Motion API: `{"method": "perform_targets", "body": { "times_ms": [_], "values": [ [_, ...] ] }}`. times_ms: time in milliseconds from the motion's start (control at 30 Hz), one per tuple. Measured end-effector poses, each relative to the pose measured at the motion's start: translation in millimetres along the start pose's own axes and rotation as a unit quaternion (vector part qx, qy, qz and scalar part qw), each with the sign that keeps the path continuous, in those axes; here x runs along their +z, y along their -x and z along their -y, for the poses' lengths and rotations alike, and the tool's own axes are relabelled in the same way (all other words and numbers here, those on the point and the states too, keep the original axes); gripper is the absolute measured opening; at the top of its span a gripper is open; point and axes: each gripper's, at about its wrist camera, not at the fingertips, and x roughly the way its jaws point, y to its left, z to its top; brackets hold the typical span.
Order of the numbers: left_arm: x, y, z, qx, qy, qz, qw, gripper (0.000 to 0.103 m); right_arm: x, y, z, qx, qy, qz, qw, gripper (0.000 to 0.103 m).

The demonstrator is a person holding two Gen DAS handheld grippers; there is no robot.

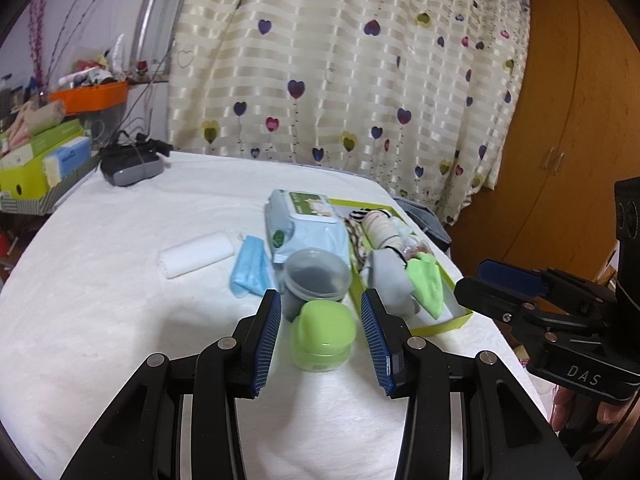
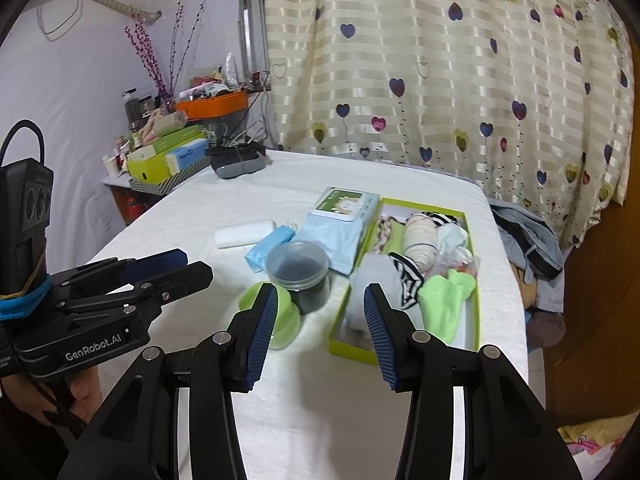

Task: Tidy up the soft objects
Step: 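Withdraw both tools from the box toward the remaining items, then grasp the blue face mask with the left tool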

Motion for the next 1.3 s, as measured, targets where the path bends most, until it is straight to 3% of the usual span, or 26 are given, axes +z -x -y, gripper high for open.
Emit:
{"method": "perform_targets", "body": {
  "times_ms": [467,1300],
  "values": [
    [3.9,-10.4,-23.6,0.023,0.017,-0.007,0.9996,0.04,6.7,-14.7,-14.7,0.016,0.016,-0.006,1.0,0.046],
    [10.6,-66.5,-54.8,0.063,0.03,-0.048,0.9964,0.04,15.4,-59.3,-16.0,0.041,0.02,-0.03,0.999,0.046]
  ]
}}
